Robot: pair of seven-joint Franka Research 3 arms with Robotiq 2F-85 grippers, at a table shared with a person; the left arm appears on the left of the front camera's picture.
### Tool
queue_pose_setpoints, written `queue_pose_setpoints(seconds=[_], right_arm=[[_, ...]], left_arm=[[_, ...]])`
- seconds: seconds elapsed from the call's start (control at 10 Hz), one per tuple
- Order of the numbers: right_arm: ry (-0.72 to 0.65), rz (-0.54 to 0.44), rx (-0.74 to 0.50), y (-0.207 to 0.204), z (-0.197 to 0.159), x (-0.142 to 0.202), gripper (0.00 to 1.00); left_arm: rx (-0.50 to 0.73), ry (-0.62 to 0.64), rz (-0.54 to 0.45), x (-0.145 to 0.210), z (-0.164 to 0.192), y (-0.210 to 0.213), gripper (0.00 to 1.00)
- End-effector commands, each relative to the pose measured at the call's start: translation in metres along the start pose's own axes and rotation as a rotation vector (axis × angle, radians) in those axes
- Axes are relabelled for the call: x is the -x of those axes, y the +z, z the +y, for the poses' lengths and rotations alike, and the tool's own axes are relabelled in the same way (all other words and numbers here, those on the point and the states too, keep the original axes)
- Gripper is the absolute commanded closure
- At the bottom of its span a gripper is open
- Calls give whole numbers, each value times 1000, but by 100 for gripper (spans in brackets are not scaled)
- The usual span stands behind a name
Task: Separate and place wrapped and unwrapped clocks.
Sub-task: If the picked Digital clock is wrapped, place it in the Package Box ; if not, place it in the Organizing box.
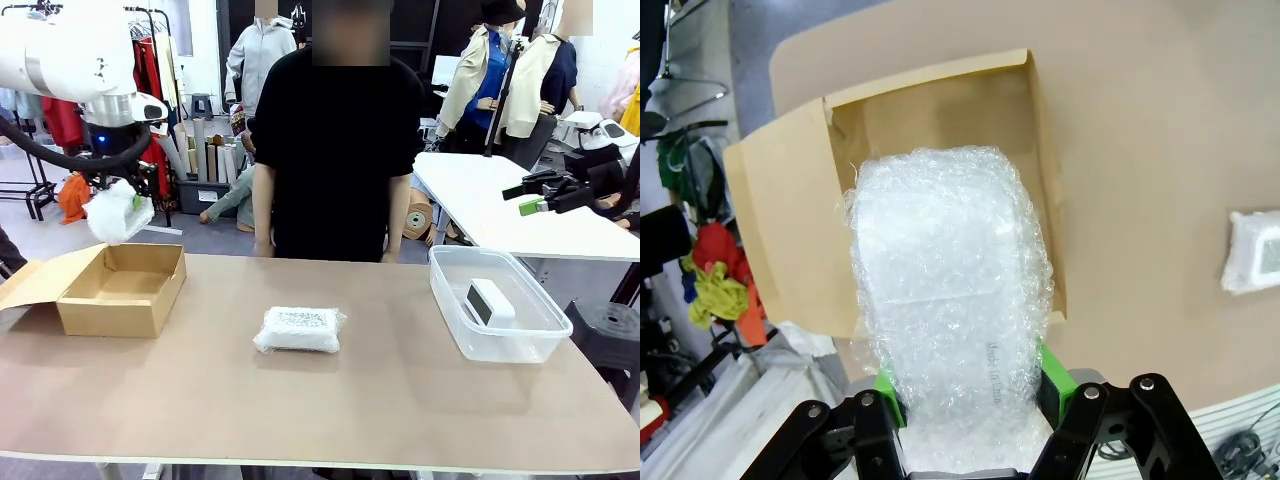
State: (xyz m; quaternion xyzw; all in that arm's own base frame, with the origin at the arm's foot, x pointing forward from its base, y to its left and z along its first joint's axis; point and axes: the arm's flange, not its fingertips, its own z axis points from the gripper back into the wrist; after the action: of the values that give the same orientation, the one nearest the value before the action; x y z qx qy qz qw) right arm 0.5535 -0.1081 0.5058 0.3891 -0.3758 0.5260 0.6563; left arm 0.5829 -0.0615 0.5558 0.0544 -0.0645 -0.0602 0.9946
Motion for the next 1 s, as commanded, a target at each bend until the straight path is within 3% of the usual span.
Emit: queue_pose_setpoints(seconds=[0.0,0.4,0.9], right_arm=[[-2,4,-1,0,1,-2,0],[-2,4,-1,0,1,-2,0],[-2,4,-1,0,1,-2,0]], left_arm=[[7,0,1,-1,3,6,100],[-25,-48,27,-1,9,-15,100],[-11,19,59,-1,22,-71,100]])
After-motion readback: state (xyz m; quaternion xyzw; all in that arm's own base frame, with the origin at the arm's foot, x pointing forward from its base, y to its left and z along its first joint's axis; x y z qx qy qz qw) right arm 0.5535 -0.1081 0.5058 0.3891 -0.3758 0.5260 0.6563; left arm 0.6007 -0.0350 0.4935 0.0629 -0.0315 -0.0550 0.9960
